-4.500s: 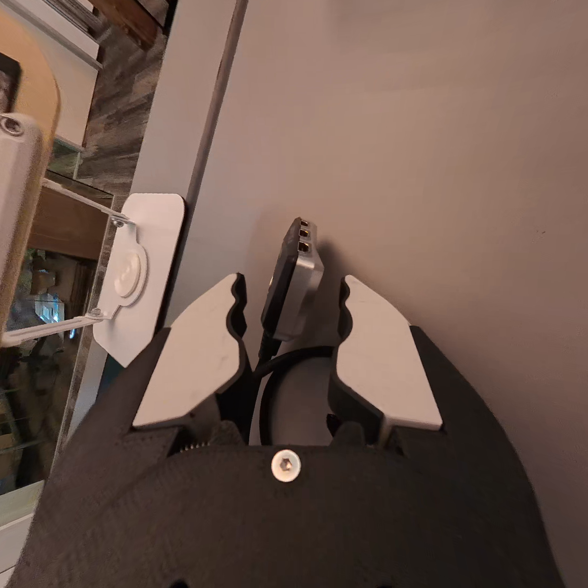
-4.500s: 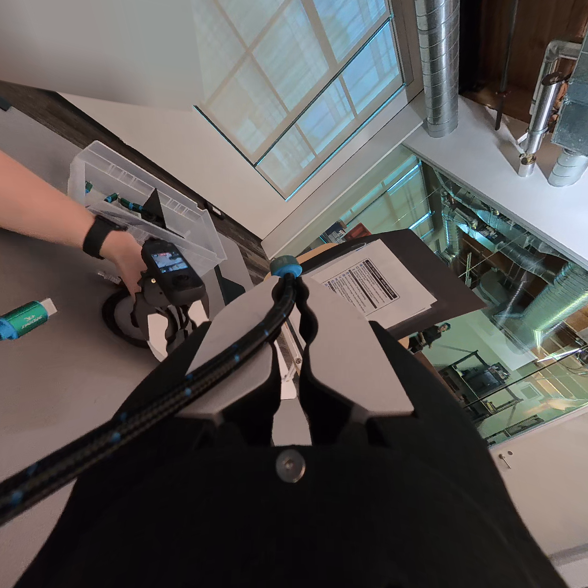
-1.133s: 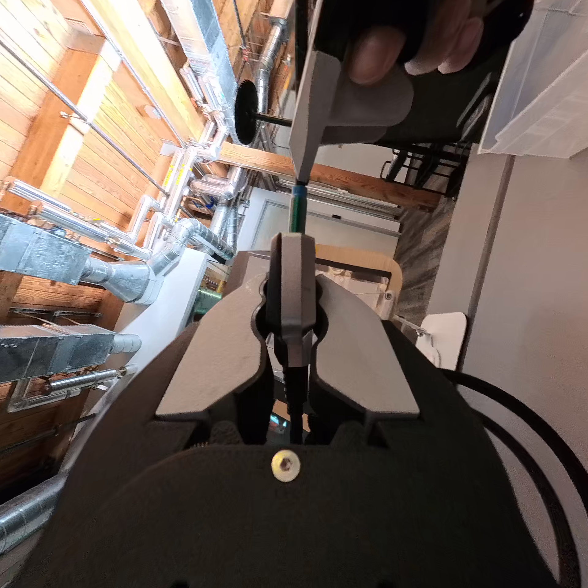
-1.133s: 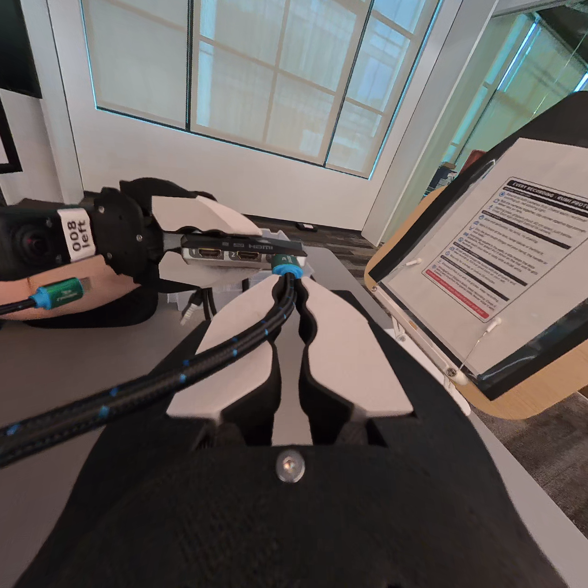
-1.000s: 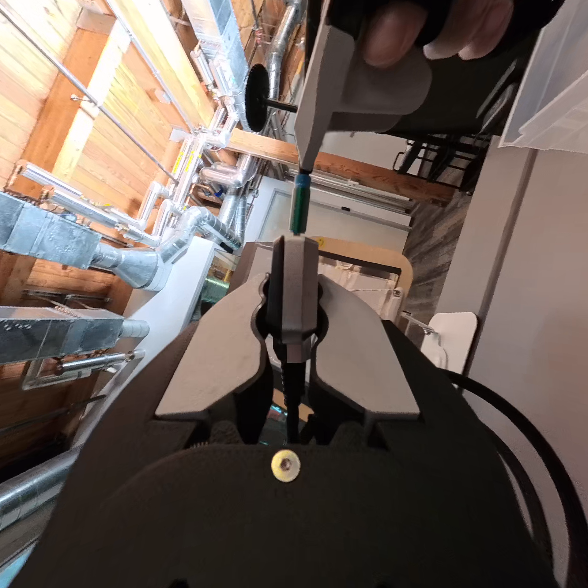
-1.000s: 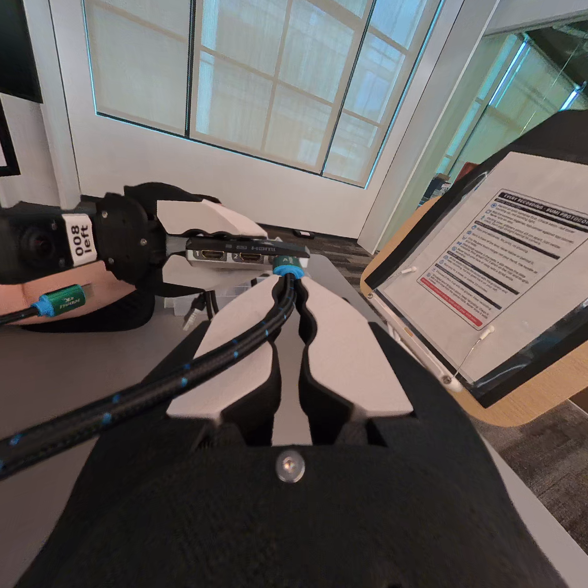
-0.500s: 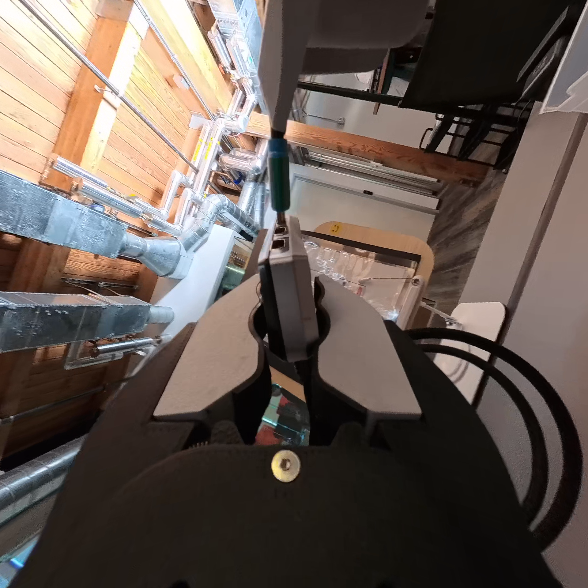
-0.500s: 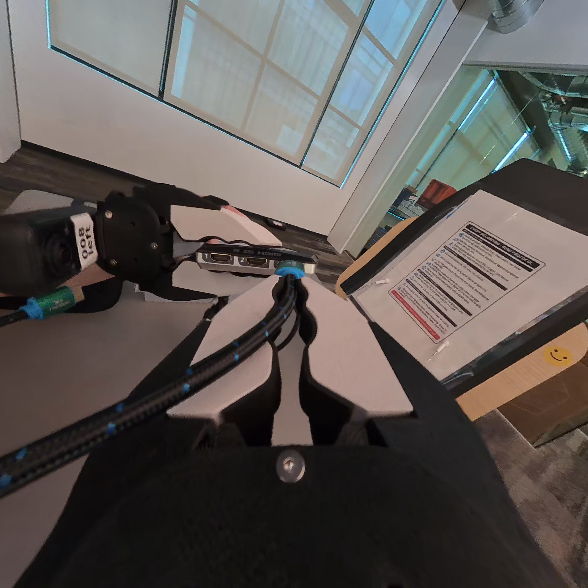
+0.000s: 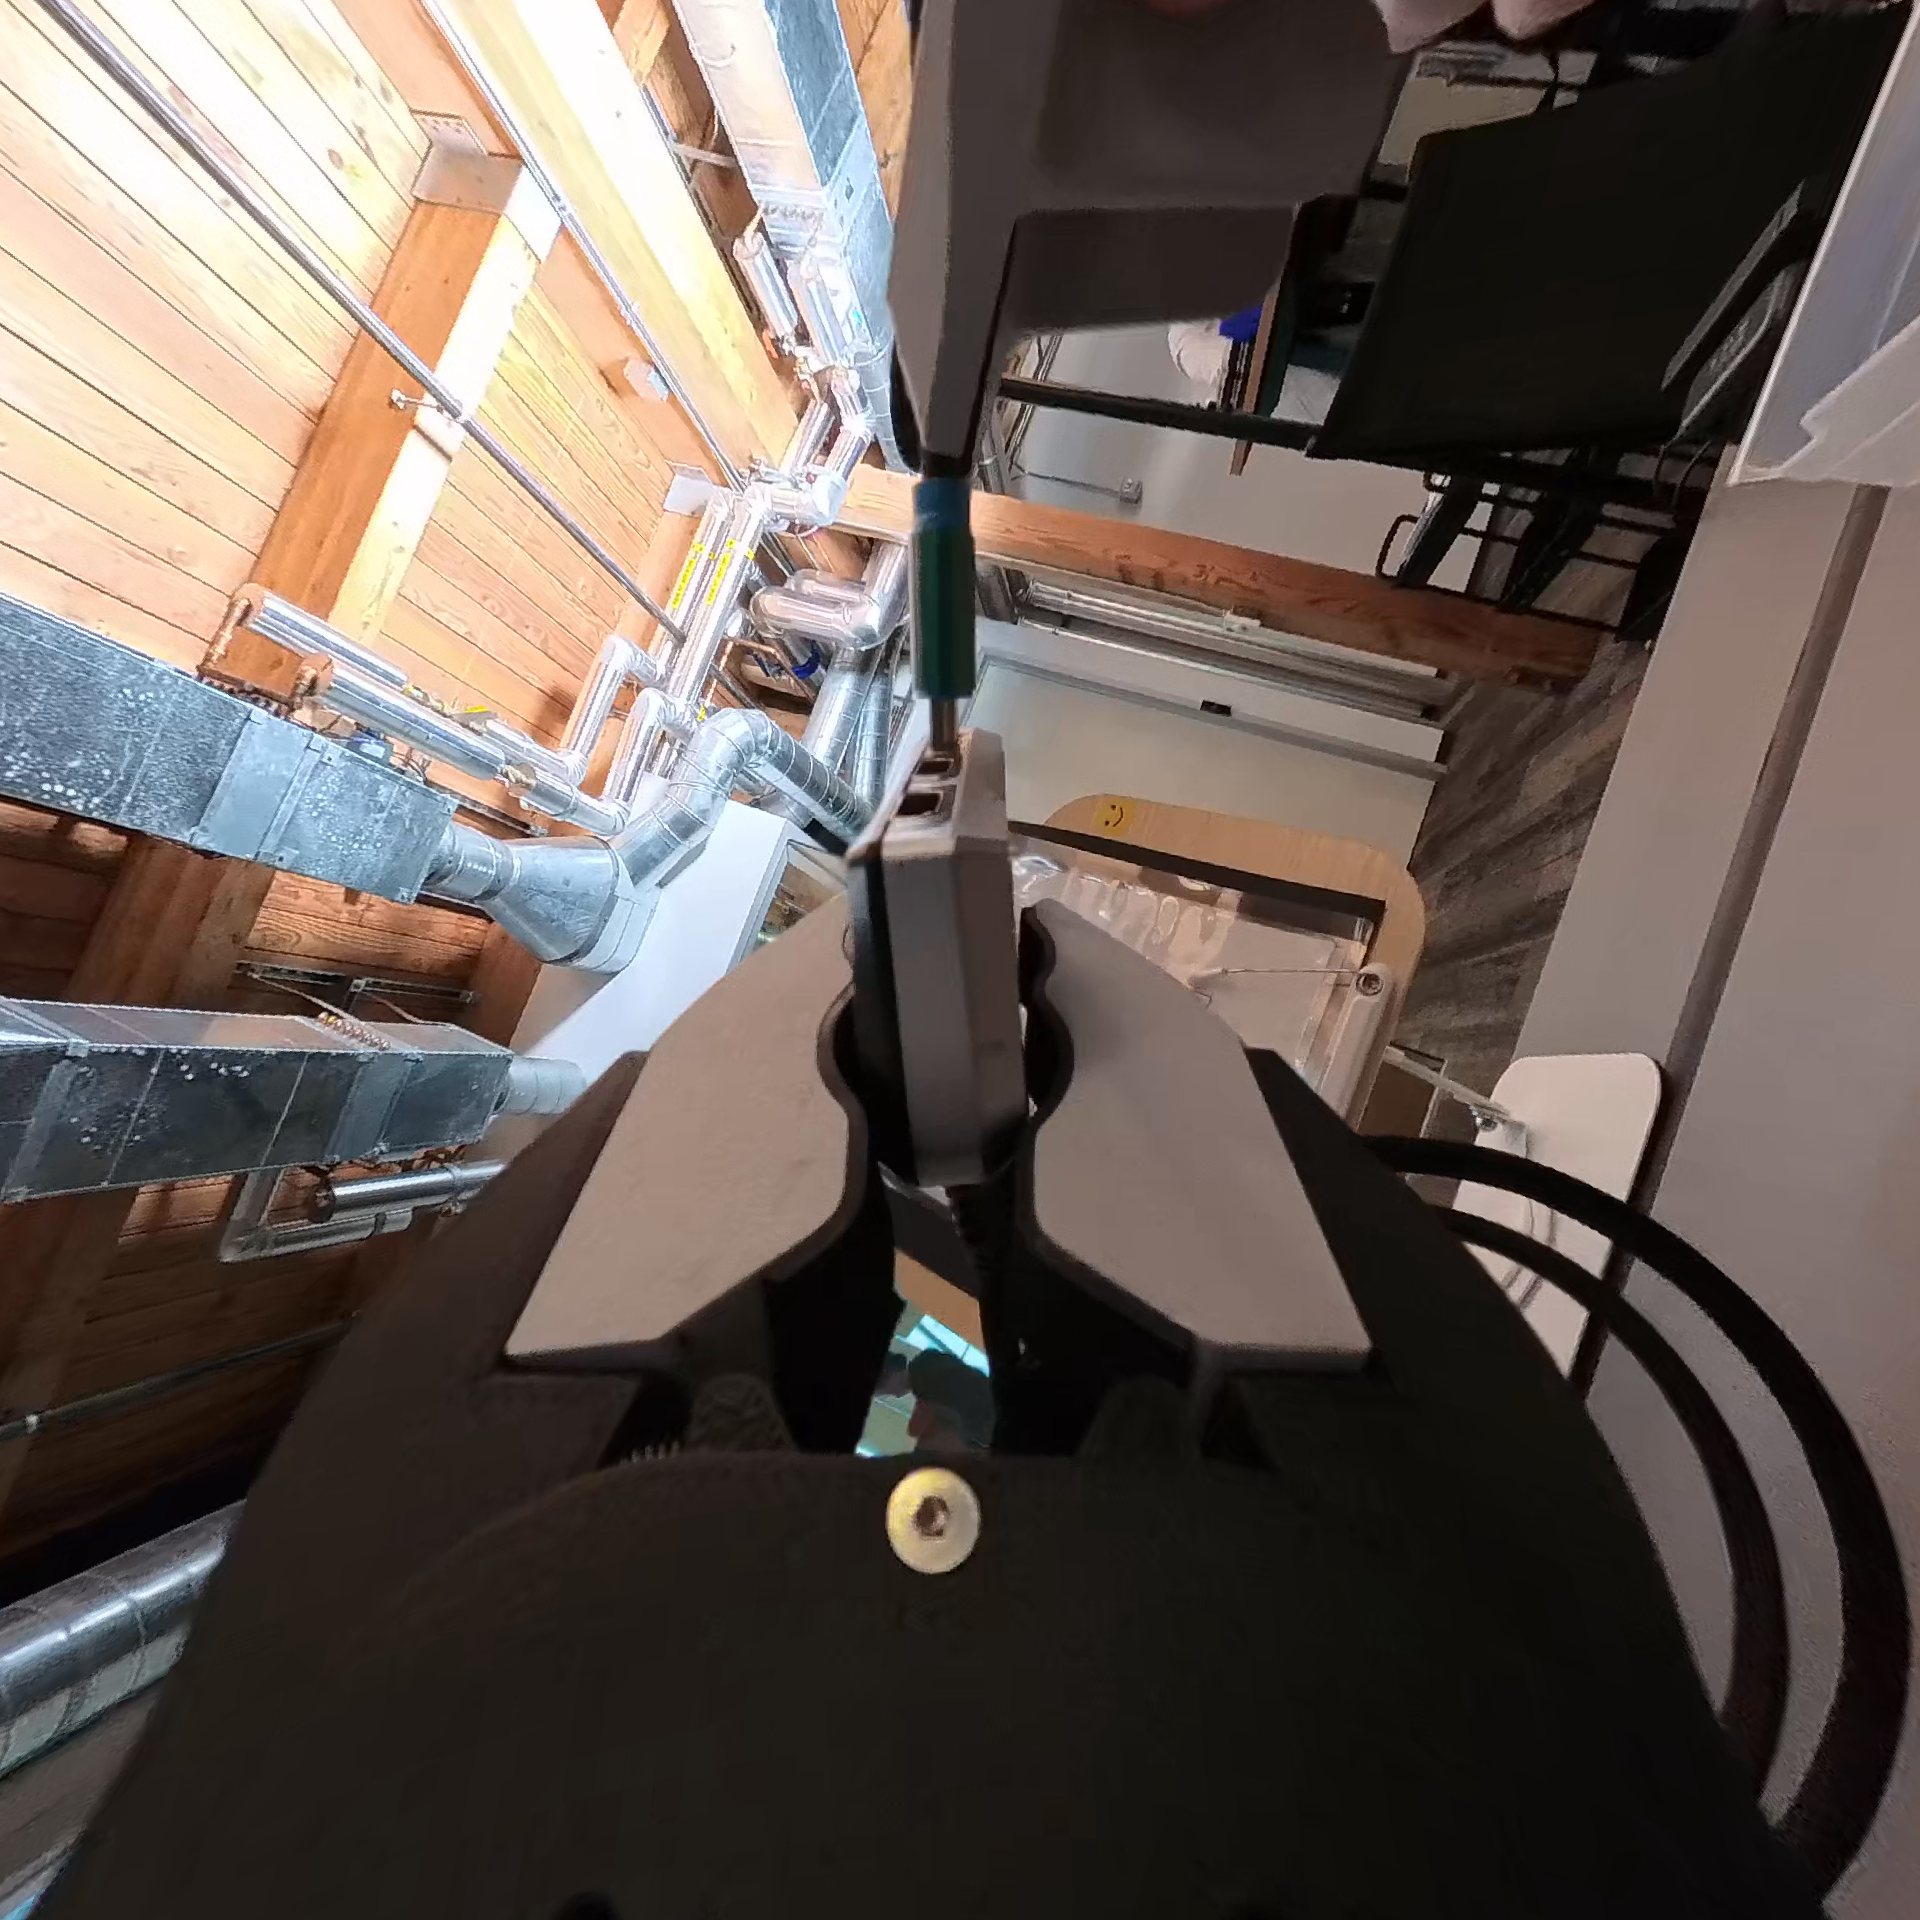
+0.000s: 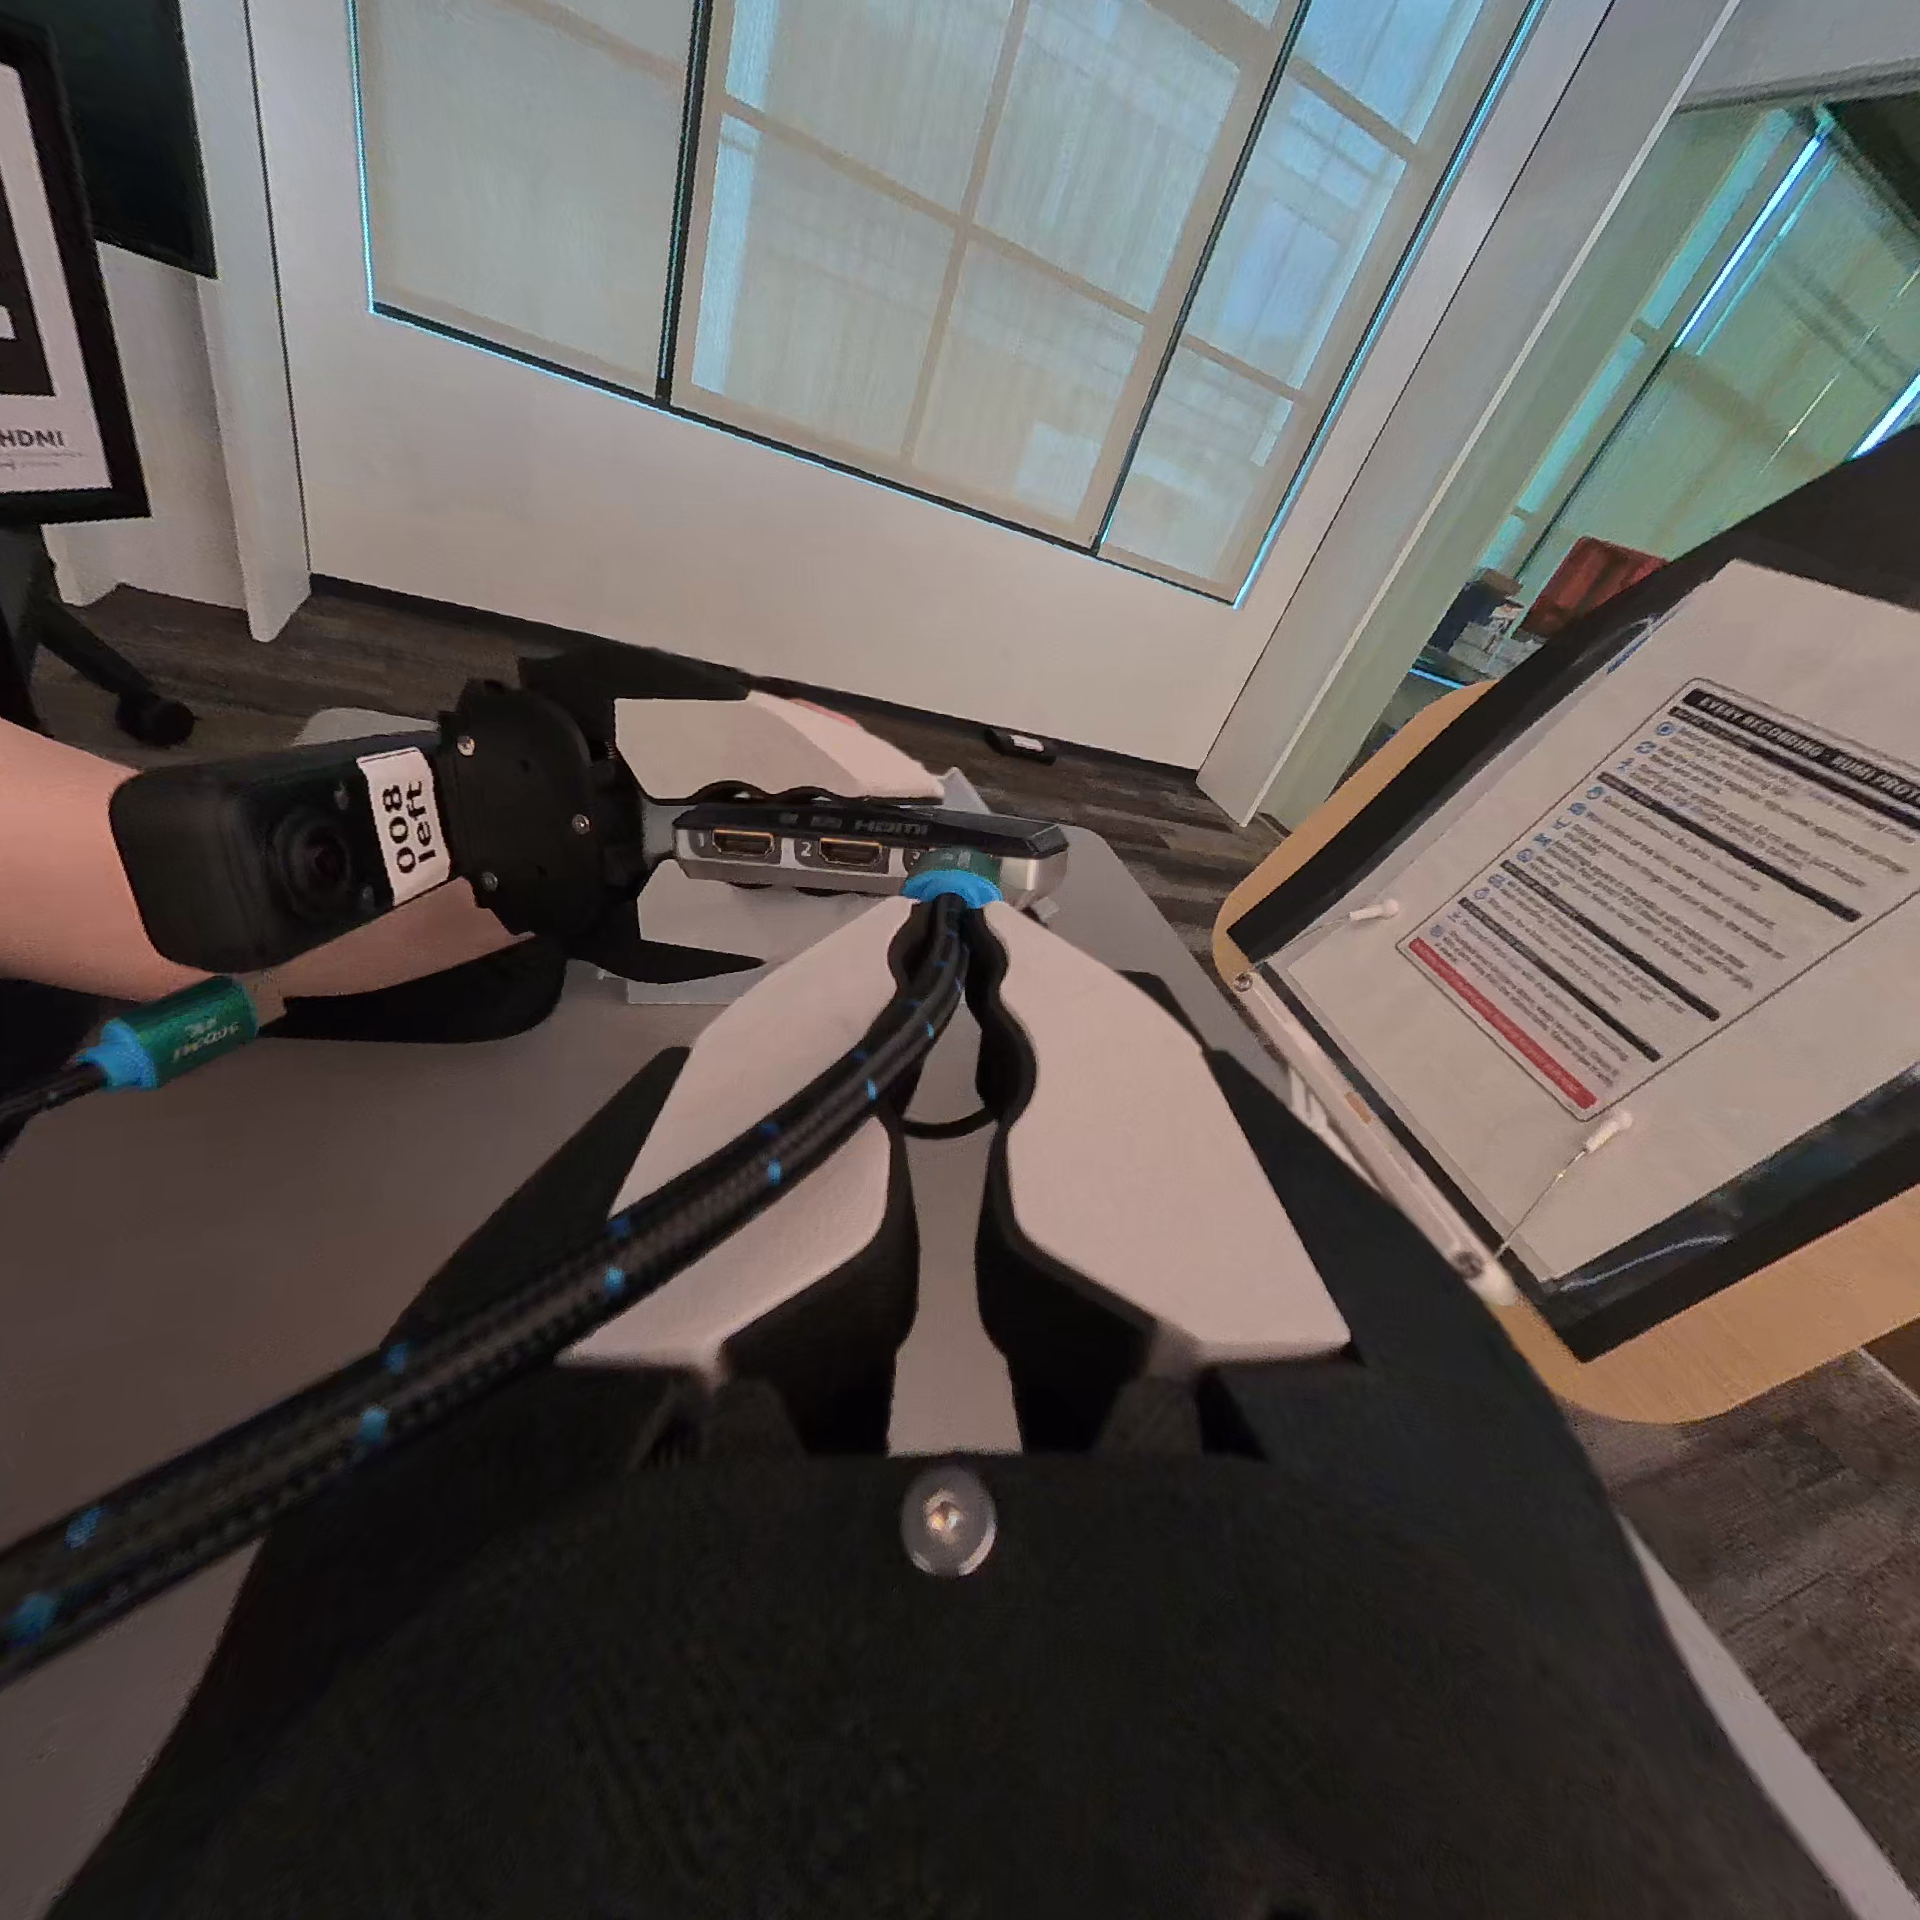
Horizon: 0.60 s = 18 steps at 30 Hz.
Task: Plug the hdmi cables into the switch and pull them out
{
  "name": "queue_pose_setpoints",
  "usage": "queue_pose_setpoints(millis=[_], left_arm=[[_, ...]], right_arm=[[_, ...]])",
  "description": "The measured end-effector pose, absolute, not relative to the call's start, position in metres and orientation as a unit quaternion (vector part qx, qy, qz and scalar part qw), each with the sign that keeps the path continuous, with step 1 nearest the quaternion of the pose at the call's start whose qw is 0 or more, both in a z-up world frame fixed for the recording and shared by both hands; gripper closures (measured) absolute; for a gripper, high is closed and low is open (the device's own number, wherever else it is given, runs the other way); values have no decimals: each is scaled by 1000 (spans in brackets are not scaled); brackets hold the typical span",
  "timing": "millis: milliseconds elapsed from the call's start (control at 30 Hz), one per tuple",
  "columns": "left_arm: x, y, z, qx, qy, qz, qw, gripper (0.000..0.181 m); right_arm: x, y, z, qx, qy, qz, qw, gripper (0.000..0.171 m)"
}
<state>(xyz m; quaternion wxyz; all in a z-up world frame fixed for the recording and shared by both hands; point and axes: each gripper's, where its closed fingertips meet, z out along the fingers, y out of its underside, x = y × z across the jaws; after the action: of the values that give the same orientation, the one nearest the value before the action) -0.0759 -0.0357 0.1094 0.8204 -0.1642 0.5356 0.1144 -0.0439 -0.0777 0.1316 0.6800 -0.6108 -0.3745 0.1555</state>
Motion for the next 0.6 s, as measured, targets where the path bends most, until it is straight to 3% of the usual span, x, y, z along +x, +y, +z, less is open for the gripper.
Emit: queue_pose_setpoints(millis=[33,200,600], left_arm=[[-76,-38,110,-158,537,117,821,158],[-74,-41,107,-165,543,114,816,158],[-79,-61,118,-146,541,94,823,158]], right_arm=[[-45,-80,132,-616,-372,160,676,164],[-49,-79,132,-643,-358,125,666,164],[-52,-92,139,-624,-359,196,666,164]])
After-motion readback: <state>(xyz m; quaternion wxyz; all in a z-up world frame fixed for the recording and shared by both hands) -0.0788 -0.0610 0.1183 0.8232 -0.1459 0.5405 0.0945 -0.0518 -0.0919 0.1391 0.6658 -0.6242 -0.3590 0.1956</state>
